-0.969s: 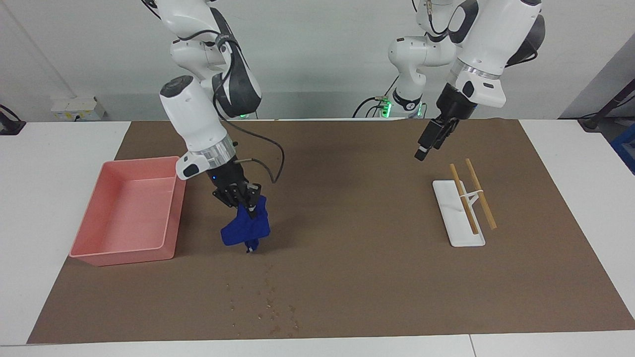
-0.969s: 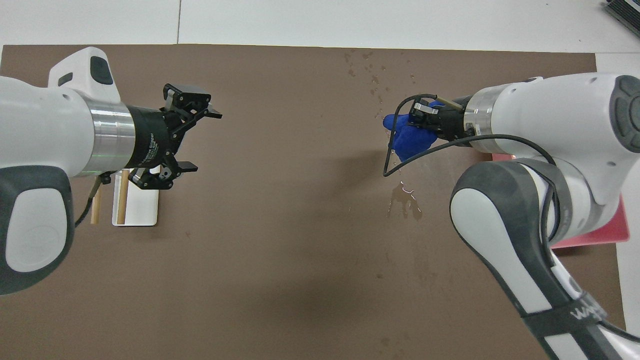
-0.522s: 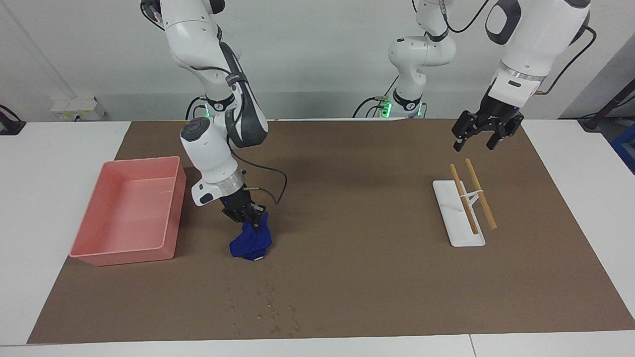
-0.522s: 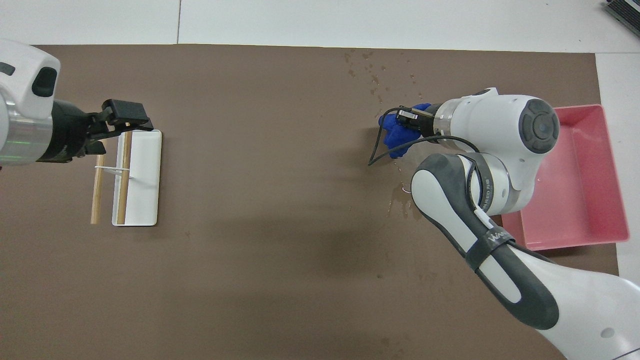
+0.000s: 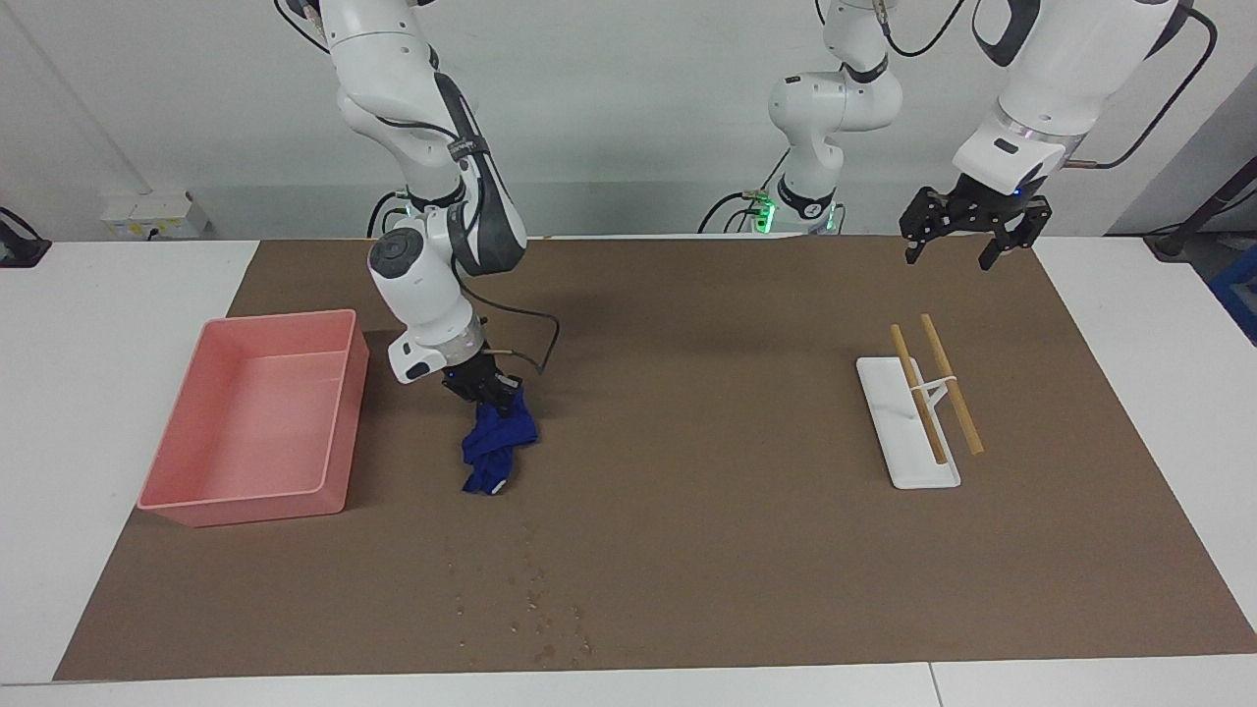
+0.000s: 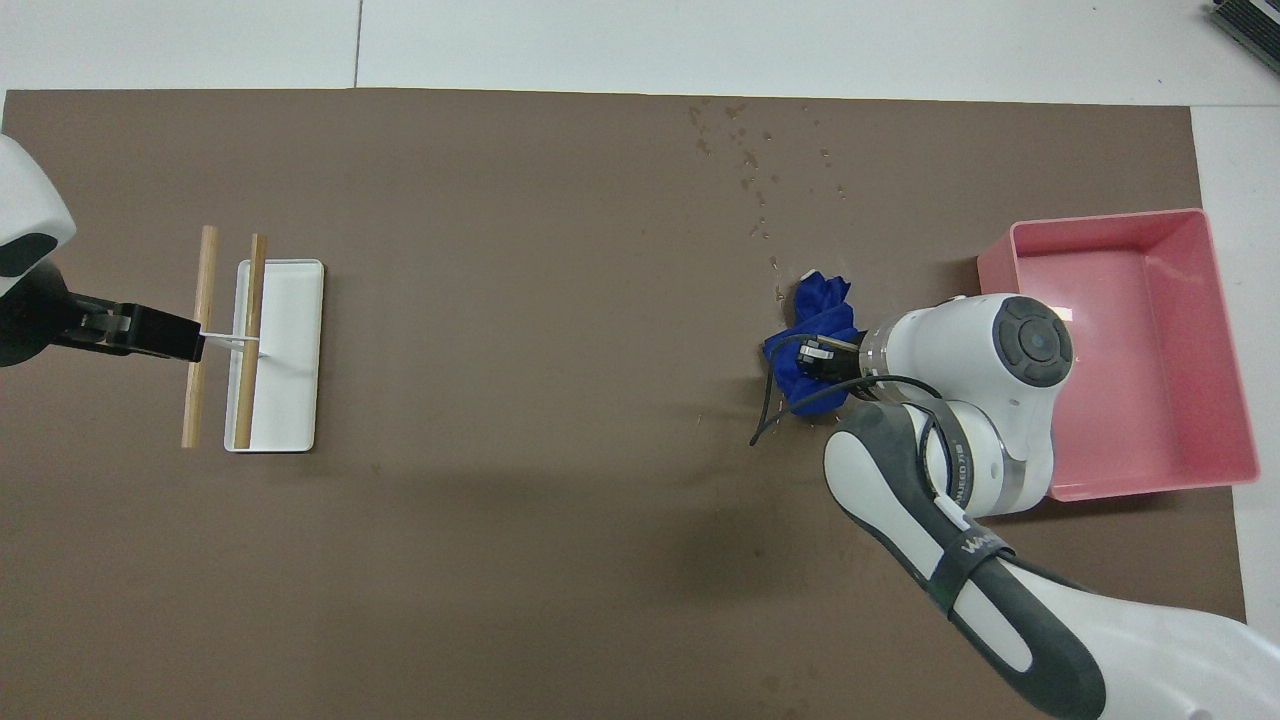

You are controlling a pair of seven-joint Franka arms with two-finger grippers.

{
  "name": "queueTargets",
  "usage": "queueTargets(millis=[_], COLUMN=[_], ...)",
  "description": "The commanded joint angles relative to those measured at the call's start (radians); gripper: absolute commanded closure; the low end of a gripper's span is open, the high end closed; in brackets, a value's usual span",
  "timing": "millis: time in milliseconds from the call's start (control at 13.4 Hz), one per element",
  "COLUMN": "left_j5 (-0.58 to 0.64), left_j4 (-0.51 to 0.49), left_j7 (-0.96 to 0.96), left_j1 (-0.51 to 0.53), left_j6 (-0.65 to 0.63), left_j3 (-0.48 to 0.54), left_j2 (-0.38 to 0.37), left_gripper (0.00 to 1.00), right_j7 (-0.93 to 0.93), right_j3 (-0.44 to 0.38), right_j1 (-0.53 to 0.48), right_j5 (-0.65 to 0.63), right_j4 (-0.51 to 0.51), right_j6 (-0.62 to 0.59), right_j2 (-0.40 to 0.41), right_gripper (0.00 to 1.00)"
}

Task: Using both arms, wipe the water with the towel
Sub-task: 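Wipe the towel across the water streak with the right gripper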

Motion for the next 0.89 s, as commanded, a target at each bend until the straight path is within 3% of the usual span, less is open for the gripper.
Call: queueTargets(millis=[0, 522, 820], left_j5=[0.023, 0.023, 0.023], left_j4=[0.001, 0.001, 0.001], left_j7=[0.011, 0.012, 0.012], left_j1=[-0.012, -0.018, -0.016], left_j6=[-0.019, -0.016, -0.016], left_j3=[0.009, 0.009, 0.009], left_j2=[-0.004, -0.004, -0.004], left_gripper=[0.00, 0.00, 0.00], right_j7=[0.029, 0.124, 0.147], right_j3=[0.007, 0.012, 0.014], right_j1=[-0.024, -0.009, 0.095], right_j5=[-0.017, -0.012, 0.000], right_j4=[-0.091, -0.191, -0.225], right_j6=[-0.052, -0.225, -0.276], right_j2=[-0.056, -0.131, -0.162], right_gripper=[1.00, 1.00, 1.00])
